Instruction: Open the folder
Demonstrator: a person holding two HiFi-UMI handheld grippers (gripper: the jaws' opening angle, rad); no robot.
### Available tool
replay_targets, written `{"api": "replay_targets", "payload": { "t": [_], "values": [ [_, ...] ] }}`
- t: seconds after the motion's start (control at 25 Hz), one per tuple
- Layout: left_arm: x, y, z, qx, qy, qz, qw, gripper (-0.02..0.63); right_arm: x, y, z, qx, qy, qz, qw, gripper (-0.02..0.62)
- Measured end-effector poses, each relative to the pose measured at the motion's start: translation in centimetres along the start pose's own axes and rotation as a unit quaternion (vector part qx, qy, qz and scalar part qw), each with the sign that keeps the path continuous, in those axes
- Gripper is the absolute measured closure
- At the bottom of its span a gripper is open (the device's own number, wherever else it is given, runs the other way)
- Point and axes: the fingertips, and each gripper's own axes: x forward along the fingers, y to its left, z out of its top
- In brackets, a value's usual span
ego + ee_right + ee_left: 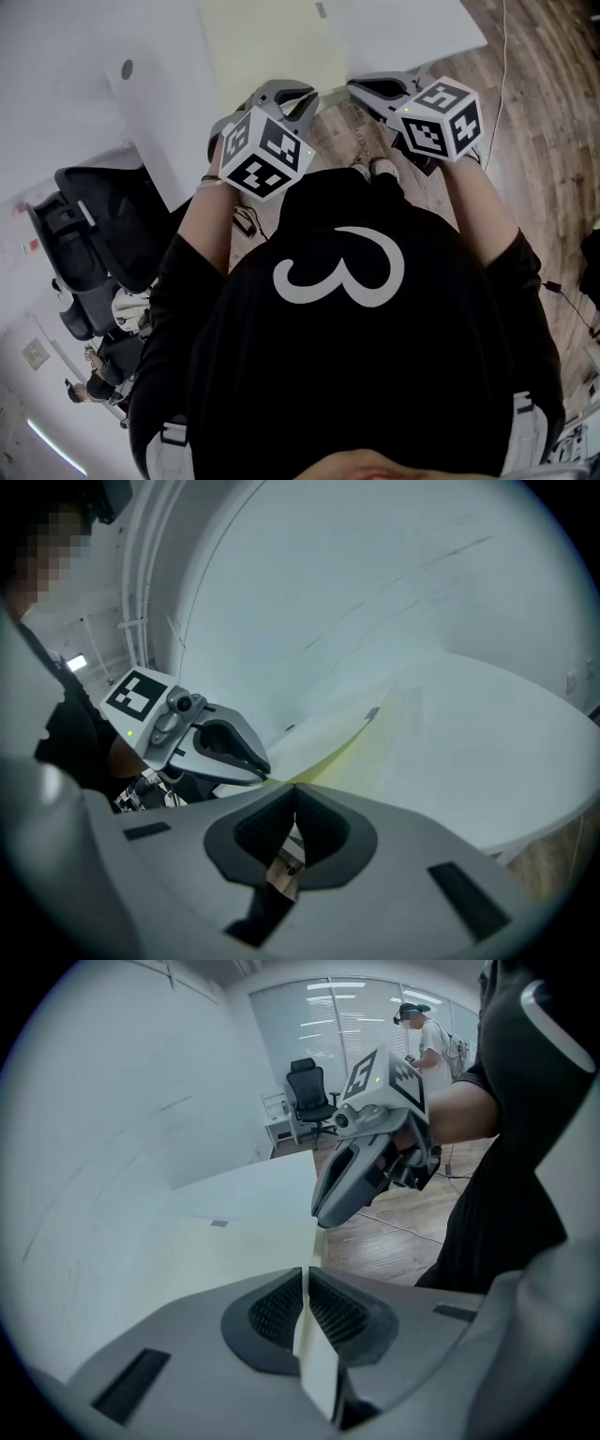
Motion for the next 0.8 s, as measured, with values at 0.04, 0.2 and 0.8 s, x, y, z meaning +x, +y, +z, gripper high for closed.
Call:
{"api": "replay_targets", "payload": {
  "t": [0.04, 0.2, 0.8],
  "values": [
    [0.0, 0.0, -0.1, 0.001, 0.000, 0.000, 1.0000, 0.572, 0.2, 0.0, 0.1, -0.007, 0.002, -0.003, 1.000, 0.571],
    [-0.2, 0.1, 0.0, 0.000, -0.001, -0.002, 1.0000, 0.572, 1.1, -0.1, 0.1, -0.053, 0.018, -0.018, 0.998, 0.571],
    [0.0, 0.0, -0.3, -0.009, -0.012, 0.009, 0.9999, 0.569, 3.0, 0.0, 0.2, -0.054, 0.024, -0.019, 0.998, 0.571]
  ]
}}
